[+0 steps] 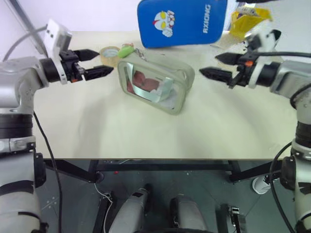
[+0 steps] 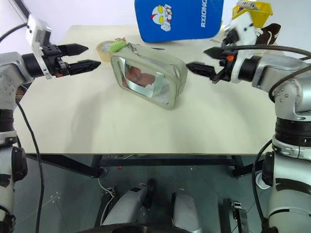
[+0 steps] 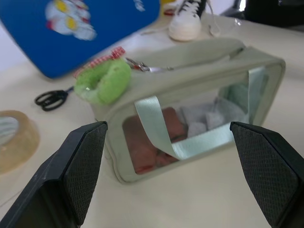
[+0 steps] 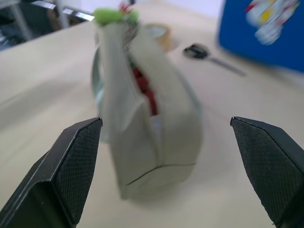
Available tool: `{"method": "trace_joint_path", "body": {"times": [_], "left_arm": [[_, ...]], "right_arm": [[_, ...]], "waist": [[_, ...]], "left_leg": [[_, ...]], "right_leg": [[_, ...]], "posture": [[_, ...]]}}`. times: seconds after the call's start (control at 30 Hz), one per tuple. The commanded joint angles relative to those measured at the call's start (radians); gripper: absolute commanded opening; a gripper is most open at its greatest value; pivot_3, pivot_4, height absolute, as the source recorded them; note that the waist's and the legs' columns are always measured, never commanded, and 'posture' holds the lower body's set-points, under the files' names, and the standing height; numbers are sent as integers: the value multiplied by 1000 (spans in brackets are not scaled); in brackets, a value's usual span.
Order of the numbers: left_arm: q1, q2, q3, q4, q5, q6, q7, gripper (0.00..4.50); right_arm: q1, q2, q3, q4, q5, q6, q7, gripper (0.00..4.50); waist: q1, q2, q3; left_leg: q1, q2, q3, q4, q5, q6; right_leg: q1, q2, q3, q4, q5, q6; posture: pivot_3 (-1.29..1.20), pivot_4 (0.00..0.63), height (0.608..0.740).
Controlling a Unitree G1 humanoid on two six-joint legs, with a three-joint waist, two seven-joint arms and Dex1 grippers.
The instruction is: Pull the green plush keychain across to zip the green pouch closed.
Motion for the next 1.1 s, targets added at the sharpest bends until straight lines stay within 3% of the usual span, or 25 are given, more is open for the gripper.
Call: {"method": "trace_joint_path", "body": {"times": [0.03, 0.33, 0.5, 0.6, 0.73, 0.97, 1.07, 1.1], "left_arm": [[-32, -10, 32, 16, 5, -35, 25, 4411], [-52, -8, 16, 18, 29, -71, 27, 4411], [-28, 26, 27, -135, -25, 8, -12, 4411], [25, 70, 45, -300, -99, 102, -43, 4411], [93, 49, 83, -378, -116, 133, 38, 4411], [223, 78, 171, -469, -138, 162, 120, 4411], [261, 82, 198, -501, -148, 175, 150, 4500], [272, 82, 203, -512, -151, 176, 160, 4500]], "right_arm": [[-27, -5, -17, -42, 13, -10, -1, 4500], [-119, 23, 78, 6, -44, -84, 18, 4500], [-227, 113, 159, 98, -110, -122, -9, 4500], [-308, 244, 224, 187, -139, -123, -31, 4500], [-354, 357, 325, 355, -255, -248, -31, 4500], [-387, 427, 408, 571, -373, -400, 58, 4500], [-400, 433, 426, 627, -421, -480, 111, 3703], [-404, 435, 427, 642, -434, -511, 125, 3201]], "waist": [[2, 0, 0], [-4, 0, 0], [-24, 0, 0], [-36, 0, 0], [-47, 0, 0], [-48, 0, 0], [-50, 0, 0], [-51, 1, 0]], "left_leg": [[0, 0, 0, 0, 0, 0], [0, 0, 1, 1, 0, 0], [0, 0, 0, 1, 1, 0], [0, 0, 1, 1, 3, -4], [2, 0, -1, 1, 5, -3], [2, 0, -1, 1, 7, -4], [2, 0, -1, 1, 7, -5], [3, 1, -1, 1, 7, -5]], "right_leg": [[0, 0, 0, 0, 0, 0], [0, 0, 0, 1, 0, 0], [0, 0, 0, 1, 0, 0], [0, 1, 1, 2, 0, 0], [1, 2, 1, 3, 0, 0], [1, 5, 2, 4, 0, 0], [1, 5, 2, 4, 0, 0], [1, 5, 2, 4, 0, 0]], "posture": [[0, 150, 740], [0, 150, 740], [0, 150, 740], [0, 150, 740], [0, 150, 740], [0, 150, 740], [0, 150, 740], [0, 150, 740]]}}
